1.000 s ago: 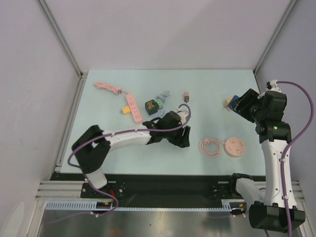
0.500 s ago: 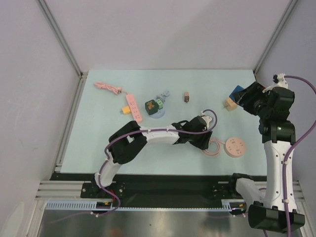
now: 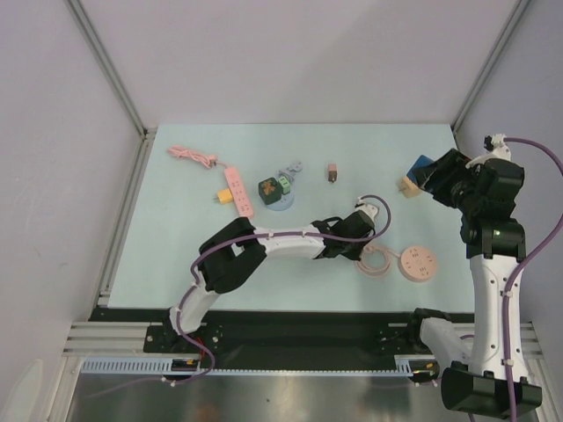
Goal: Insert the plug
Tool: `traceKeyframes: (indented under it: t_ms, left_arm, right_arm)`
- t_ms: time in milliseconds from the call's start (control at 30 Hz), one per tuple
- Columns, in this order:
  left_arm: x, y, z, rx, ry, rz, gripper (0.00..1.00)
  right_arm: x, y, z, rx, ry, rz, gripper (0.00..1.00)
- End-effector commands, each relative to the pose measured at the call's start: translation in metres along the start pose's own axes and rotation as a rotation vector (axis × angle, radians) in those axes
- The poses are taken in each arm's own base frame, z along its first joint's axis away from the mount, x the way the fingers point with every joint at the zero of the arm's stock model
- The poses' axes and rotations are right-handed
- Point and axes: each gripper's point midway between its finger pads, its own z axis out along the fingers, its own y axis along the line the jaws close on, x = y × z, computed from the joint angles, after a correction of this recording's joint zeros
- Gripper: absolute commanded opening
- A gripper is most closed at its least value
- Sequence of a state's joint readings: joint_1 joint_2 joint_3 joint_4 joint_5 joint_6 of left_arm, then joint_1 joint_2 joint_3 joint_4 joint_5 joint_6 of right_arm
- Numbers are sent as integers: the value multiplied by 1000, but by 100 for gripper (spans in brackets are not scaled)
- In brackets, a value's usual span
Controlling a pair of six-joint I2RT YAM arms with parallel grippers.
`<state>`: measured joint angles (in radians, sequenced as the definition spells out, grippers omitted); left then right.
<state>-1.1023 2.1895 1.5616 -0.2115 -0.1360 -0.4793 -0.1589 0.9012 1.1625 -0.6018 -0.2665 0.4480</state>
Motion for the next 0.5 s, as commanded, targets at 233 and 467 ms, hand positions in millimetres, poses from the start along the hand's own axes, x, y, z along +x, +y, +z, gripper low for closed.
traceKeyframes:
  t_ms: [233,467]
  left_arm:
    - [42,123,-39,-274,83,-97,18]
    - [62,173,-75,-312,63,-243,20]
  right_arm:
    - [24,-46,21,211,146,-169,0]
    - [105,-29,50,176,546,-331,0]
